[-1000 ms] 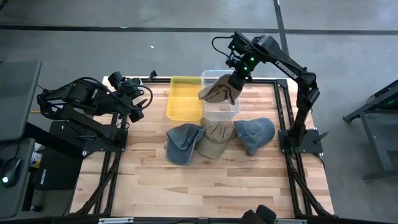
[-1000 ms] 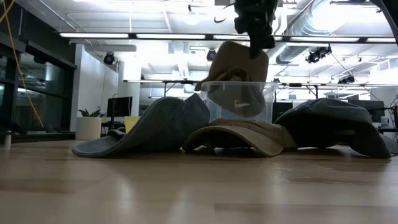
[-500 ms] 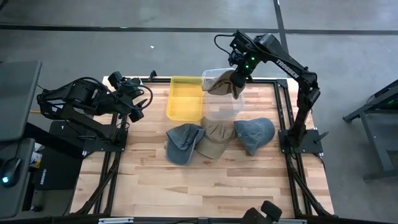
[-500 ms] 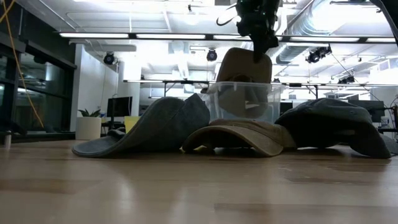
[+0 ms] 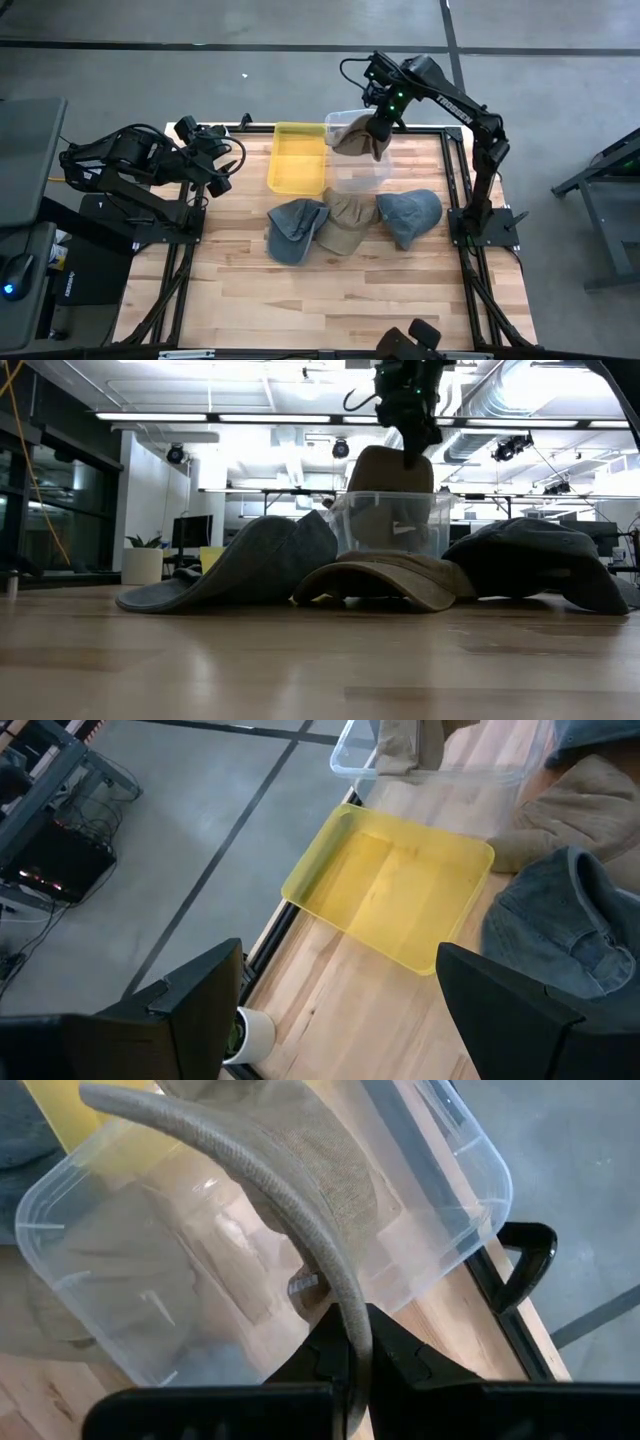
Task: Pick & Place hat
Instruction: Put the left brown cap into the transparent bin
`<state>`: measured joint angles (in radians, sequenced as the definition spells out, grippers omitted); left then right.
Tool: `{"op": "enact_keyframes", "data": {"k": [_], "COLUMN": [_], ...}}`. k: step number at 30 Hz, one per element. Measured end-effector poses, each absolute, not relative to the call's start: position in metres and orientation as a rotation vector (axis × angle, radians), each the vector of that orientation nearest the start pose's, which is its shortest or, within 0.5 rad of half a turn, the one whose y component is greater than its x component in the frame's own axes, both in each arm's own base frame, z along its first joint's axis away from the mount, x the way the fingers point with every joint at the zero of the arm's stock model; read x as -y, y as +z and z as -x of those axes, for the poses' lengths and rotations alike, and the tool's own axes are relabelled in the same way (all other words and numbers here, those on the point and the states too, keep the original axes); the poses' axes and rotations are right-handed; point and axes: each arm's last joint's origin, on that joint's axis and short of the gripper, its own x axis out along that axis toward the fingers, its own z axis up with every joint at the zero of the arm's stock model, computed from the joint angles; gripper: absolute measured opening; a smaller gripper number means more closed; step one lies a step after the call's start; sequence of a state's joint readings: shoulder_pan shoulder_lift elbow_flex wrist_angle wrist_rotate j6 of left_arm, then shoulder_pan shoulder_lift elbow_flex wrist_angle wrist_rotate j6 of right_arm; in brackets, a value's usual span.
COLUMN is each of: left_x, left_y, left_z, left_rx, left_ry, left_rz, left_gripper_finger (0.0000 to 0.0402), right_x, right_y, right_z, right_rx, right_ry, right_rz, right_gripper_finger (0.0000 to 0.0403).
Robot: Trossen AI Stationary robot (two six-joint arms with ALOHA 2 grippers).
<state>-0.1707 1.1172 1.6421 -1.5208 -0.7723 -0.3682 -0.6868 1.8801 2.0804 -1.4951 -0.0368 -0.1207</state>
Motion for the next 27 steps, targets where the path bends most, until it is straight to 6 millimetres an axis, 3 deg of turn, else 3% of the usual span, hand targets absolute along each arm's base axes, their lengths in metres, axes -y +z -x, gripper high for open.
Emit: {"op": "enact_keyframes", "data": {"k": [16, 27], "left_x": [0.003, 0.003], "left_y": [0.441, 0.441], "left_z": [-0.136, -0.136], "left_rx": [-0.780, -0.780], "left_ry": [0.691, 0.690], "left_rz": [-0.116, -0.116], "left_gripper_finger": [0.0309, 0.0309], "right_x": [0.250, 0.262], "right_y": [0.323, 0.306], "right_z": [-0.304, -0.319], "right_rx": [-1.311, -1.266], "right_ry": [-0.423, -0.448], "right_rz": [-0.406, -0.408], "right_gripper_finger": [0.0005, 0.0005]}}
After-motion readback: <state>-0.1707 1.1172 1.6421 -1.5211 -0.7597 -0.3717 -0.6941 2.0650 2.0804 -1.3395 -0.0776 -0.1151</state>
